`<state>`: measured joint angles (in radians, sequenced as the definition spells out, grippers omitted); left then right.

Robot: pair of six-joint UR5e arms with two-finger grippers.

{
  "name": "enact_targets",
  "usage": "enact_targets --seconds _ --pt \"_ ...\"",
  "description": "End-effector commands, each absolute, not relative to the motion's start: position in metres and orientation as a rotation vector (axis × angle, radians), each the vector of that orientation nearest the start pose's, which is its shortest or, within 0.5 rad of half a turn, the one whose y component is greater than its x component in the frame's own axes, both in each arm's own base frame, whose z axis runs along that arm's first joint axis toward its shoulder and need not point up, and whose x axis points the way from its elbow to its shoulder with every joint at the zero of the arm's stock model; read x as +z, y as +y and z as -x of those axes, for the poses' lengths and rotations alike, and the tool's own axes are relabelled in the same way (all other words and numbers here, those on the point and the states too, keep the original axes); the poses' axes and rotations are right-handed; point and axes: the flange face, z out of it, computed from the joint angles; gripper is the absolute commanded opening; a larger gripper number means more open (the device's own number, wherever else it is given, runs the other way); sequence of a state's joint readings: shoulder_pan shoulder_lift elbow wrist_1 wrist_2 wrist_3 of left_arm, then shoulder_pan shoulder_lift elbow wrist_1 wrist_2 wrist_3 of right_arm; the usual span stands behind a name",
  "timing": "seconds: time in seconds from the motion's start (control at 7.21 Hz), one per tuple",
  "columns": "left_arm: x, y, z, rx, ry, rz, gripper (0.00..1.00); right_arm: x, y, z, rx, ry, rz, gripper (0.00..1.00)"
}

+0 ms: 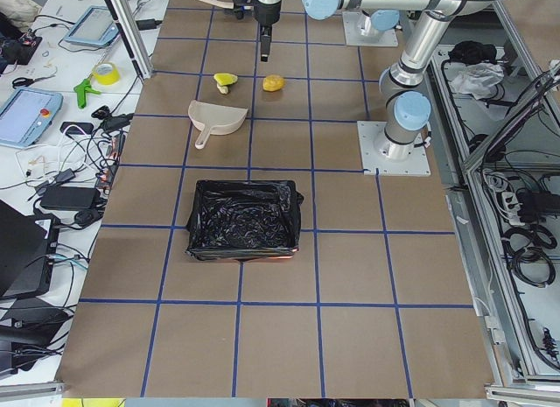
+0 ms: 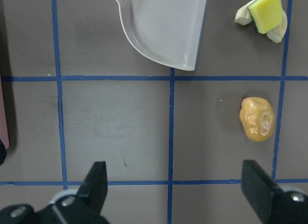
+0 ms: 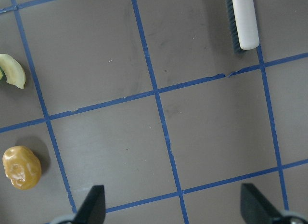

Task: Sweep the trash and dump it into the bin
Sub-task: 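Move the left gripper to the dustpan handle while the right approaches the brush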

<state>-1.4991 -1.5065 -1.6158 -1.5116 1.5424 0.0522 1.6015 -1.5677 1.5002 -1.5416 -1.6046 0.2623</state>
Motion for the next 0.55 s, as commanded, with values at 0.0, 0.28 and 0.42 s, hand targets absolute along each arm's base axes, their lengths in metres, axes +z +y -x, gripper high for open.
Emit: enact_targets --seconds 0.0,0.28,0.42 --pt "0.5007 -0.4798 0.1030 -0.119 3.161 0.023 1.00 0.5183 -0.4918 -0.1451 -0.068 3.147 -0.367 1.00" --pt "0.4987 -0.4797 0.1018 -0.096 3.150 0.004 1.00 0.5175 -0.4924 -0.1451 -0.066 3.148 -0.367 1.00" --pt "0.4923 -0.4838 0.1014 -0.076 3.150 0.002 1.00 0.5168 -0.4940 -0.1415 -0.062 3.146 -0.369 1.00"
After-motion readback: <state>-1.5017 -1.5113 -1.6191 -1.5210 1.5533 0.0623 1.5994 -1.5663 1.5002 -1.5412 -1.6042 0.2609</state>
